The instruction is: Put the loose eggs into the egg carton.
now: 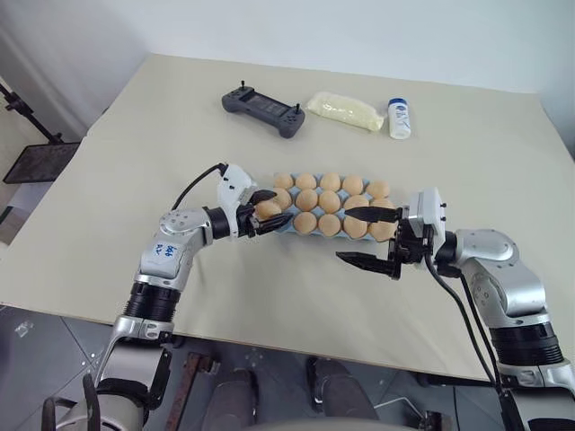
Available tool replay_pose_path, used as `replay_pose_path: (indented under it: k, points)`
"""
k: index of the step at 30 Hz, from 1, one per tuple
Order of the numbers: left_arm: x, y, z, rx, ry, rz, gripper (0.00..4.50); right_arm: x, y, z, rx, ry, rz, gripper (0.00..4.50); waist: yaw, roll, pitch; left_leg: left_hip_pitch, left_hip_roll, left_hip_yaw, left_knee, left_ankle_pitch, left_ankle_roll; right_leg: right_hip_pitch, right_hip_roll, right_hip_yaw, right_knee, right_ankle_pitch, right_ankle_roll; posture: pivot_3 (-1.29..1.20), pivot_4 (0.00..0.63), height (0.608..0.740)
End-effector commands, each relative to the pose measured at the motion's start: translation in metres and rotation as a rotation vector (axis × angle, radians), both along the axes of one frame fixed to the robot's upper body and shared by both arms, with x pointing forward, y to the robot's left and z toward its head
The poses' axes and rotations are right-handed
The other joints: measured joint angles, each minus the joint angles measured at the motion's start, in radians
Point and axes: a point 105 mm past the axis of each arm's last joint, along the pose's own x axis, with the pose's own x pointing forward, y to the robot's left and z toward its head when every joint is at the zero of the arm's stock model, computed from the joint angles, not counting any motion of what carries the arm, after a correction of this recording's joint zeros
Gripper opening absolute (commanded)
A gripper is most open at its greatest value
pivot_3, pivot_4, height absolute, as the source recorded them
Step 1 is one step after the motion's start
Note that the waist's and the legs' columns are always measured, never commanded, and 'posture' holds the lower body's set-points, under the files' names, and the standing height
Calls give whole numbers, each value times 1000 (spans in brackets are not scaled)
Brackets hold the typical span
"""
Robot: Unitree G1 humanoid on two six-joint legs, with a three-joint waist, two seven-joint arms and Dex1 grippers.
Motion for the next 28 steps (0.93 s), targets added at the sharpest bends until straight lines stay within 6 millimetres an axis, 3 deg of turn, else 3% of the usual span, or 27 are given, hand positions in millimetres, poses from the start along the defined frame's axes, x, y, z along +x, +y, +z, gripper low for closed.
replay_pose_path:
  k: [1,6,12,17,23,28]
  points:
    - [4,-4,15,-17,-67,-5,4472,-3,-3,13,7,-51,-5,4500,0,0,0,0,0,0,0,0,0,0,0,0,0,0,0,0,150,740]
    - [6,7,29,-55,-96,22,4472,-3,-5,13,5,-55,-12,4500,-1,0,0,0,0,0,0,0,0,0,0,0,0,0,0,0,150,740]
    - [-14,40,39,-78,-130,1,4472,1,-14,14,-3,-67,-42,4500,-4,1,0,0,1,0,-1,0,0,0,1,0,0,0,0,0,150,740]
    - [-31,70,30,-7,-135,36,4472,9,-41,10,3,-63,-166,4500,-1,1,1,0,1,0,-2,0,0,0,-1,1,-1,0,0,0,150,740]
    - [-48,102,24,18,-107,97,4472,4,-82,-8,-57,-17,-286,4500,0,1,1,0,0,-2,-3,0,0,1,-6,1,-3,0,-1,0,150,740]
    - [-52,118,20,21,-88,136,4472,-2,-93,-15,-79,4,-315,4500,-2,2,1,0,0,-1,-4,0,0,0,-5,1,-3,-1,-1,0,150,740]
